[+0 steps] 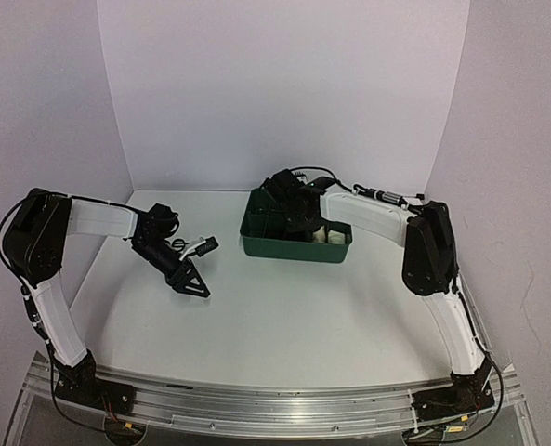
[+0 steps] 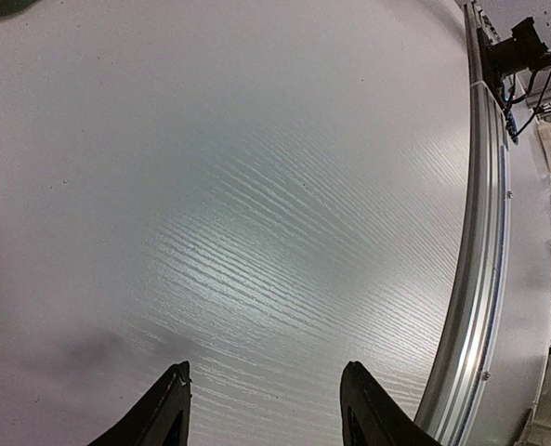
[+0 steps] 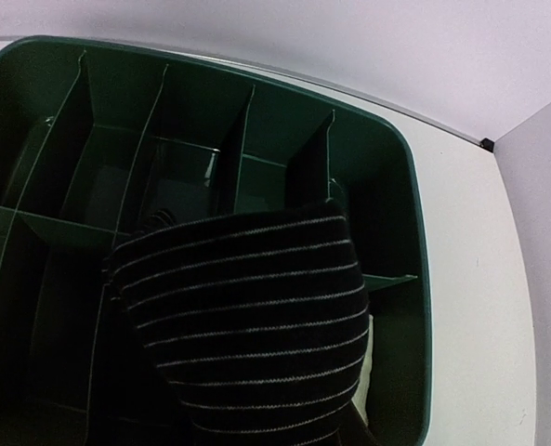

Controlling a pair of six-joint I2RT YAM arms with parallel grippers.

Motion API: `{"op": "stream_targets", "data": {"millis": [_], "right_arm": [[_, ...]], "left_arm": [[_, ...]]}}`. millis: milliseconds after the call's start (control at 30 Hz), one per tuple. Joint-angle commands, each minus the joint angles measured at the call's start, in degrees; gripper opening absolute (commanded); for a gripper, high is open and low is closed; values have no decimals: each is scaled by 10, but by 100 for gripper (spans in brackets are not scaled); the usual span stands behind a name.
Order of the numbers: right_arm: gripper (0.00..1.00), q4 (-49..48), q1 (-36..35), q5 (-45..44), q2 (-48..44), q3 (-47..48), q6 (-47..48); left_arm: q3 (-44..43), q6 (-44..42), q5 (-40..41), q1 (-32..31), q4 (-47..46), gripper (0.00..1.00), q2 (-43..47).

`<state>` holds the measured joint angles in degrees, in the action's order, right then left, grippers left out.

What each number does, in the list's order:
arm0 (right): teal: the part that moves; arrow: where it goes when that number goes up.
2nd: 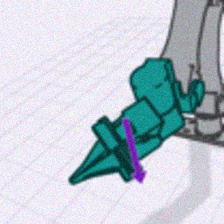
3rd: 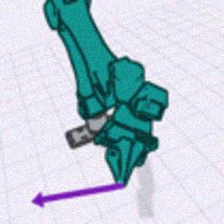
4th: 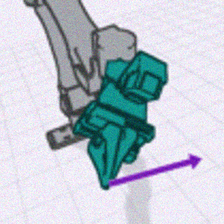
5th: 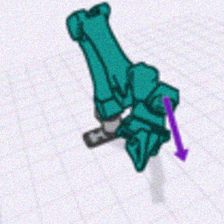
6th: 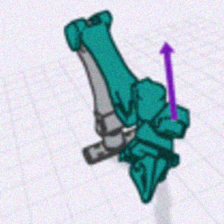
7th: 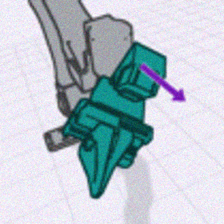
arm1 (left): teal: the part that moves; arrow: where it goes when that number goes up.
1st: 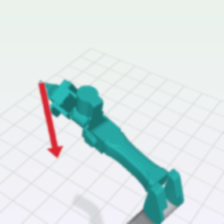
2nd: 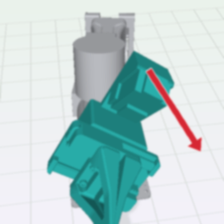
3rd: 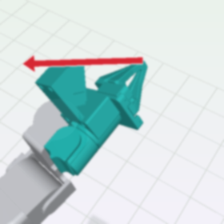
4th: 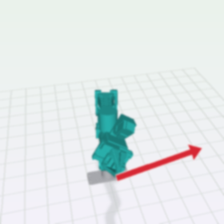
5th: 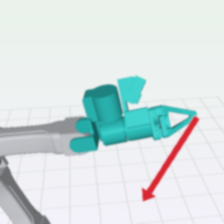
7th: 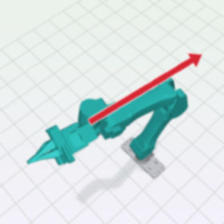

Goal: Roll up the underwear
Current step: Place the underwear in the storage box.

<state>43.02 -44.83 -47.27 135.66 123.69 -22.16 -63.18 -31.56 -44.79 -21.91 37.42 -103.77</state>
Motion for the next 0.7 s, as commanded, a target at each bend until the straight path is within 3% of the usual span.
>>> {"op": "stream_targets", "data": {"millis": [0,400,667], "right_arm": [[0,44,4,-16,39,83,-4],[0,107,2,111,124,167,-84],[0,110,-10,99,130,207,-74]], "left_arm": [[1,-6,1,6,-6,54,17],[-5,-2,0,8,-5,54,1],[-12,8,10,10,-24,54,-8]]}}
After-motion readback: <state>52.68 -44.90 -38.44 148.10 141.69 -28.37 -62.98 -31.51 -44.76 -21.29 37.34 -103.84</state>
